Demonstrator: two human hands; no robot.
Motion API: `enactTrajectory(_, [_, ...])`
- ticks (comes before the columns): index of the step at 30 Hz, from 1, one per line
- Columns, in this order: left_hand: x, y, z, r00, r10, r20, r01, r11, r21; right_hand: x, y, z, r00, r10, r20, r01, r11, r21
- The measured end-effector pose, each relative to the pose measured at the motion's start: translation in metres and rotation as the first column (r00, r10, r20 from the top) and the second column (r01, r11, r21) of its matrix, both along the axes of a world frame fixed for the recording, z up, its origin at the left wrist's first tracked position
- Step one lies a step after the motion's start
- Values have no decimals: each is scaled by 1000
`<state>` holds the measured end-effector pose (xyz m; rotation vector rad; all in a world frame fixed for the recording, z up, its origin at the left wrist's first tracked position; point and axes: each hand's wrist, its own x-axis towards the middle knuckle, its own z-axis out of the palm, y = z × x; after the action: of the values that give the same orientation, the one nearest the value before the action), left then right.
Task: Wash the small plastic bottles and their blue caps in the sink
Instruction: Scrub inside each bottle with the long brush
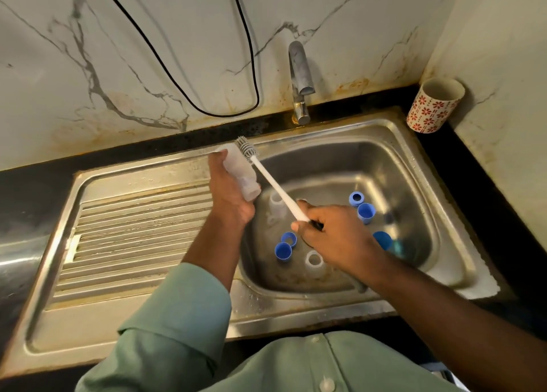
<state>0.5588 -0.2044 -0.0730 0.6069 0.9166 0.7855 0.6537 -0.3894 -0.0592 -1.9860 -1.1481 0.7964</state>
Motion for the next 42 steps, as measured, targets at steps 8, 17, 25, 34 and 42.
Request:
enactTrajectory(8, [-1,10,-2,994,90,-57,-92,995,-24,-11,0,9,996,55,76,-50,997,-65])
enactTrajectory(17, [-3,8,-4,998,-19,-58,15,998,-64,-12,-7,10,999,-4,45,10,993,-120])
enactTrajectory(25, [0,7,0,974,28,-223,-30,999,-9,-12,-12,10,997,23,77,-11,989,-149])
enactTrajectory(34, [1,14,-2,997,-33,-69,27,996,-81,-6,-5,4,997,-21,78,29,994,-105])
enactTrajectory(42, [2,16,4,966,-27,-259,27,1000,-4,-3,1,3,985,71,159,-52,991,-119])
